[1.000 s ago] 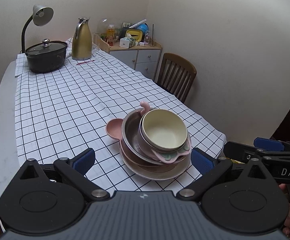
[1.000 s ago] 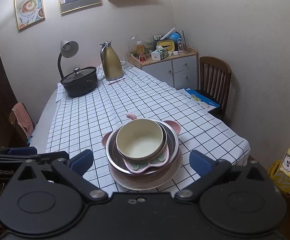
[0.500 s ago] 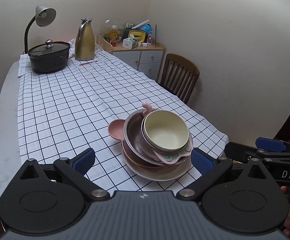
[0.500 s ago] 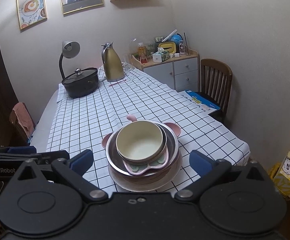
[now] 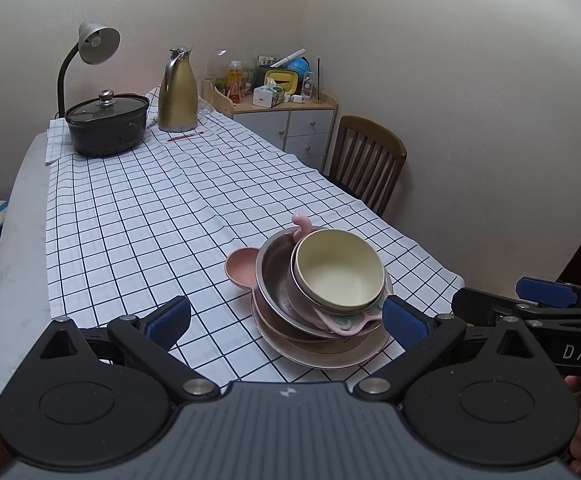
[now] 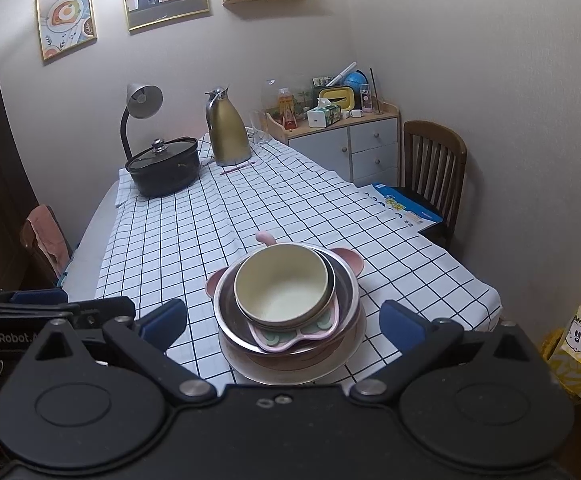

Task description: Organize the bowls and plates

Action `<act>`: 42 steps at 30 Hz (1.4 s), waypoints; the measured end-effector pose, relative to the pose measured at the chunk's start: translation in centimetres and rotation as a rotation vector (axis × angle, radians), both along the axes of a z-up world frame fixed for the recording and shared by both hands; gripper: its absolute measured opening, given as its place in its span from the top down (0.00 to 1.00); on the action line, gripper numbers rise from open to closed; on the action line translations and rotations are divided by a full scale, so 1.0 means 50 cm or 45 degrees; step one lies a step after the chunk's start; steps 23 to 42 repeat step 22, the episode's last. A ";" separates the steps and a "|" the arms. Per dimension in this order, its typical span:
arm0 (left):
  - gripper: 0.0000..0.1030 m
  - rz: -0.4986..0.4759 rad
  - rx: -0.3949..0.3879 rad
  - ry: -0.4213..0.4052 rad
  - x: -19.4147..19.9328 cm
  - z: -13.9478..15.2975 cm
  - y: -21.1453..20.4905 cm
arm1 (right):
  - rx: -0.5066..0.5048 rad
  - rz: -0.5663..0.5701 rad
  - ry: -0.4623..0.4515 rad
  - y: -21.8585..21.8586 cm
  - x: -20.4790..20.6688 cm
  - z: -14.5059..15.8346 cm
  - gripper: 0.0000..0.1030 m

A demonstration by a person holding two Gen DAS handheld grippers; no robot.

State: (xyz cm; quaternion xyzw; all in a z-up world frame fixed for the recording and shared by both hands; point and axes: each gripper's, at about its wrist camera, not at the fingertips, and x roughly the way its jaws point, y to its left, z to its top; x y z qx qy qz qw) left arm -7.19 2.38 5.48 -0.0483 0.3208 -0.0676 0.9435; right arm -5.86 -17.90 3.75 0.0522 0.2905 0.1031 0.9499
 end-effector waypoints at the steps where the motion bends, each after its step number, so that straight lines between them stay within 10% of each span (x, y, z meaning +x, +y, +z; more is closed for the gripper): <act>1: 0.00 0.002 0.002 -0.005 -0.001 0.001 0.000 | -0.003 0.000 -0.004 0.000 -0.001 0.000 0.00; 42: 0.01 0.013 0.003 -0.017 0.002 0.001 0.004 | -0.007 0.005 -0.009 0.010 0.002 0.001 0.00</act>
